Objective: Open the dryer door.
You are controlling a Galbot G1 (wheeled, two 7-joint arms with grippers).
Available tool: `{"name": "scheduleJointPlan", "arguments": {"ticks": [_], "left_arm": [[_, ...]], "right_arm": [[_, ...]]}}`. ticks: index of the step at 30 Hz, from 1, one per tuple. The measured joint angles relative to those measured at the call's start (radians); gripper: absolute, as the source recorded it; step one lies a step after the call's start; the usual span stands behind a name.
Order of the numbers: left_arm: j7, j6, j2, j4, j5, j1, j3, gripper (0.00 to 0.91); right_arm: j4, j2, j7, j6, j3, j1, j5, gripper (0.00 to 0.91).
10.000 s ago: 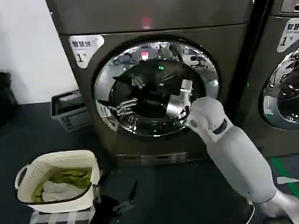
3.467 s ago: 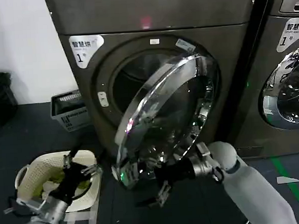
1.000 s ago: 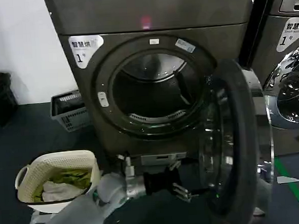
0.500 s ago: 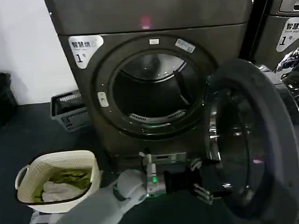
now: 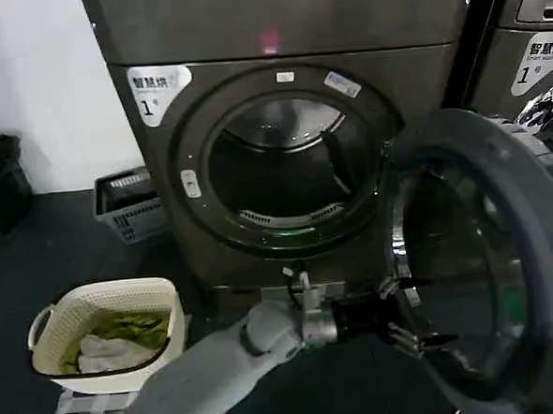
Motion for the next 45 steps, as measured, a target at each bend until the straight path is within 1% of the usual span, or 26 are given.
{"name": "scheduleJointPlan", "arguments": {"ticks": [7, 12, 17, 22, 30, 34, 38, 43, 45], "left_arm": [[-0.067, -0.001, -0.068, 0.063, -0.001, -0.036, 0.030, 0.907], [-0.106, -0.009, -0.120, 0.110, 0.022, -0.044, 0.032, 0.907], [-0.117, -0.020, -0.176, 0.154, 0.040, -0.045, 0.030, 0.907], [-0.122, -0.032, -0.215, 0.192, 0.054, -0.046, 0.030, 0.907], [-0.140, -0.048, -0.249, 0.225, 0.054, -0.065, 0.047, 0.907], [-0.160, -0.067, -0.264, 0.236, 0.057, -0.076, 0.054, 0.907], [-0.176, -0.107, -0.278, 0.256, 0.050, -0.087, 0.066, 0.907], [-0.199, -0.136, -0.296, 0.279, 0.071, -0.098, 0.066, 0.907], [-0.218, -0.160, -0.302, 0.289, 0.091, -0.105, 0.071, 0.907]], "right_arm": [[-0.003, -0.007, 0.007, -0.001, 0.080, -0.052, 0.005, 0.907], [0.001, -0.005, 0.009, -0.002, 0.095, -0.059, 0.011, 0.907], [0.010, -0.001, 0.018, -0.003, 0.096, -0.059, 0.027, 0.907], [0.015, 0.000, 0.022, -0.005, 0.102, -0.062, 0.027, 0.907], [0.013, 0.005, 0.023, 0.004, 0.094, -0.059, 0.027, 0.907], [0.013, 0.003, 0.025, 0.006, 0.095, -0.057, 0.027, 0.907], [0.013, 0.002, 0.025, 0.009, 0.097, -0.058, 0.027, 0.907], [0.013, 0.002, 0.024, 0.015, 0.099, -0.061, 0.027, 0.907], [0.015, 0.002, 0.023, 0.017, 0.100, -0.062, 0.028, 0.907]]}}
